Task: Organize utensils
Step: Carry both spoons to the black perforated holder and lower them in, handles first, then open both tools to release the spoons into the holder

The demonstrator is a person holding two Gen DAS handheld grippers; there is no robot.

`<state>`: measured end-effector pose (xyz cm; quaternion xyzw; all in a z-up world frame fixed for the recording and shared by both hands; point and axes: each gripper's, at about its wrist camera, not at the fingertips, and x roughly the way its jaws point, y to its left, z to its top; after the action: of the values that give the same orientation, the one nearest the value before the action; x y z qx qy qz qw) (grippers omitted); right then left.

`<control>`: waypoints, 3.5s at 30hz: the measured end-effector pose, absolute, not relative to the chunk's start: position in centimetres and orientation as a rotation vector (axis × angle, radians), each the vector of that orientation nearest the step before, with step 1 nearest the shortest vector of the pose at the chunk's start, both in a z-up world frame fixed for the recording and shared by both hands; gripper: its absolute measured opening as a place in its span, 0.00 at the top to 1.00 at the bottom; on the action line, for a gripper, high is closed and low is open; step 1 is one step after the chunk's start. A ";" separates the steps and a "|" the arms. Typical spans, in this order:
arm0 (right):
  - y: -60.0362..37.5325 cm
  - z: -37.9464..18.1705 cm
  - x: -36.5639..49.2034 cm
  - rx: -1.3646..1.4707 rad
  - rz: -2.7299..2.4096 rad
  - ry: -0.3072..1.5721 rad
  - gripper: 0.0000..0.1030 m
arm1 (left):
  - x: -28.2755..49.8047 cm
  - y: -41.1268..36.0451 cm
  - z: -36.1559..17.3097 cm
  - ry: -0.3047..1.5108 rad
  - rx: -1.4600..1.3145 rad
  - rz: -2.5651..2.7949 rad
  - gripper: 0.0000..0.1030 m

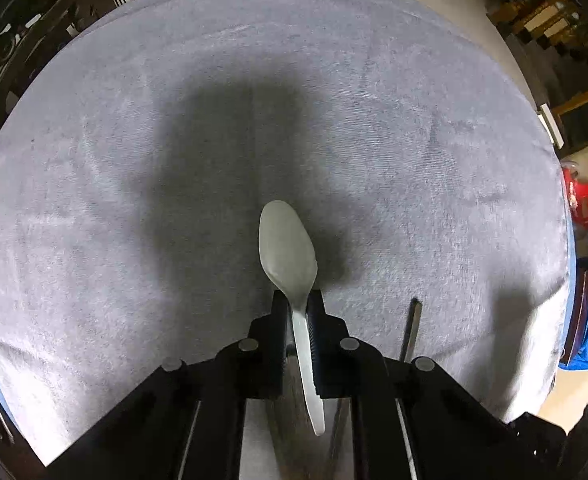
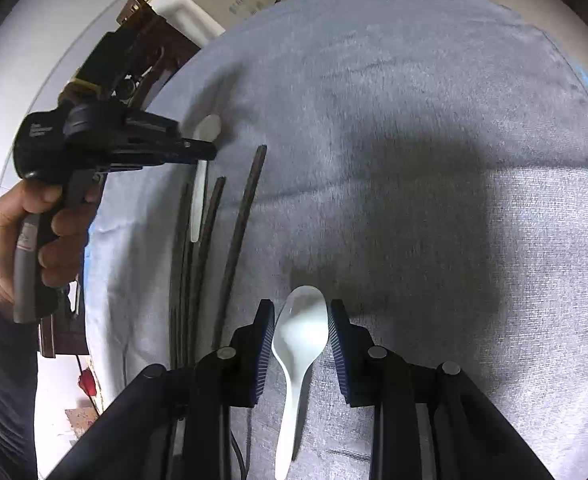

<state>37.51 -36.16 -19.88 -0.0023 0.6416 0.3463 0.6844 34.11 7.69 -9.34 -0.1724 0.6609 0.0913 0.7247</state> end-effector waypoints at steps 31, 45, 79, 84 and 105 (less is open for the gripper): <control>-40.4 -5.6 19.4 0.233 0.860 1.046 0.71 | 2.0 2.1 8.2 0.783 -0.431 0.144 0.90; -36.3 -5.3 11.1 0.095 0.788 0.783 0.71 | -2.5 -2.1 5.4 0.666 -0.352 0.179 0.90; -38.6 -7.1 7.0 0.007 0.817 0.778 0.69 | -6.5 -5.2 0.5 0.757 -0.302 0.111 0.89; -38.8 -7.2 6.9 0.007 0.825 0.787 0.69 | -6.8 -5.2 0.5 0.766 -0.307 0.106 0.89; -44.0 -7.1 11.0 0.189 0.792 0.937 0.36 | -8.4 -0.9 3.1 0.725 -0.422 0.175 0.34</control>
<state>11.01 -43.96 -7.07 0.0884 0.4389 0.3709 0.8137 -8.42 -0.91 3.12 -0.2047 0.3516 0.0851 0.9096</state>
